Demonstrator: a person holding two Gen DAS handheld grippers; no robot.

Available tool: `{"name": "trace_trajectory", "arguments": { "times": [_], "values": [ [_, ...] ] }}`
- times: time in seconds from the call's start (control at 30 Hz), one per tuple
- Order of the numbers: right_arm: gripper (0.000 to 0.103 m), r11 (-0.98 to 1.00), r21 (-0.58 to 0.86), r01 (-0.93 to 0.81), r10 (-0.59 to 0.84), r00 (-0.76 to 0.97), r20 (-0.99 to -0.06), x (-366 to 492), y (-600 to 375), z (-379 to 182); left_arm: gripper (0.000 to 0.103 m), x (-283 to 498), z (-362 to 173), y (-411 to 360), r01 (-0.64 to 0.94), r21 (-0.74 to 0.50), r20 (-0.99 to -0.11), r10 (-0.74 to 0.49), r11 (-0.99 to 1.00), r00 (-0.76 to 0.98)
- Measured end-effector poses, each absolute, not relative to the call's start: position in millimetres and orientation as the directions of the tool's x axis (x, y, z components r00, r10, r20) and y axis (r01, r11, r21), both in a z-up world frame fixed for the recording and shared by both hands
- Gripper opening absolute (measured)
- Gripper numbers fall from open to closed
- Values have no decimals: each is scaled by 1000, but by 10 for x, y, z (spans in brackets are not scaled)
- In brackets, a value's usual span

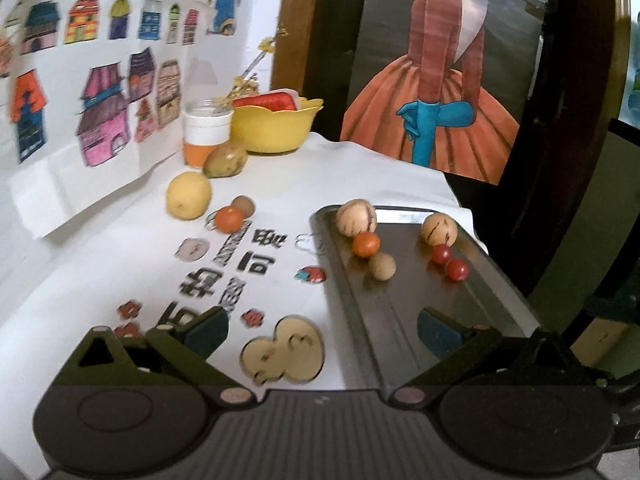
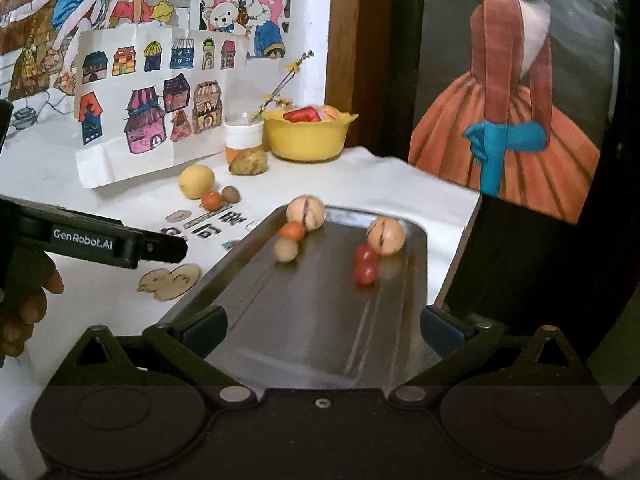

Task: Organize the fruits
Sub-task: 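Withdraw both open tools from the tray toward the remaining fruits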

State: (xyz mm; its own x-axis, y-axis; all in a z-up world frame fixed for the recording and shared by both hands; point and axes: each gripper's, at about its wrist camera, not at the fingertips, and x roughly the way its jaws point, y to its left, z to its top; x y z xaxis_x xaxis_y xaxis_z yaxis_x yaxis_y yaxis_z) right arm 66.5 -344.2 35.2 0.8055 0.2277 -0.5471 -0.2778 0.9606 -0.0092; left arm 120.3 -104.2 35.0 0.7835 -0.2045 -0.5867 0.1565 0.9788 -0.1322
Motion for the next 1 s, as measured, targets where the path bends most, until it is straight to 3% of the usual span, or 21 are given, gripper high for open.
{"name": "trace_trajectory", "arguments": {
  "times": [0.47,1.0],
  "values": [
    [102,941,13,-338,279,753,-596,86,-3057,292,102,618,285,-741,174,-46,-617,-164,984,769],
    [102,901,-2,-434,350,728,-590,-100,-2506,417,102,357,359,-218,101,-17,-604,-91,995,792]
  ]
}}
